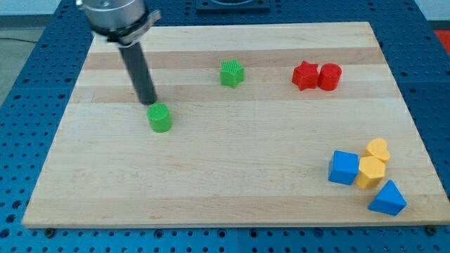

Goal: Move green star towards green circle

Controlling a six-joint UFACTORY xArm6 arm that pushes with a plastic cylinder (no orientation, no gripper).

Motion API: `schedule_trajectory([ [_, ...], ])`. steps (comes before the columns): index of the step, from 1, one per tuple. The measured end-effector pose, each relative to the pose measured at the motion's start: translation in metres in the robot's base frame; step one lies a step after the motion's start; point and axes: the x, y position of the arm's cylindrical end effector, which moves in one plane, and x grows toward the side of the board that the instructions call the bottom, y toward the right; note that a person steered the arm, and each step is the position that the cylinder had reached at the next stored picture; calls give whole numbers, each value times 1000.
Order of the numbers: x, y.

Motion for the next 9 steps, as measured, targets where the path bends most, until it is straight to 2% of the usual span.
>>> schedule_trajectory([
  [1,29,48],
  [2,81,-50],
  [3,114,-81],
  [7,122,-76],
  [9,115,-24],
])
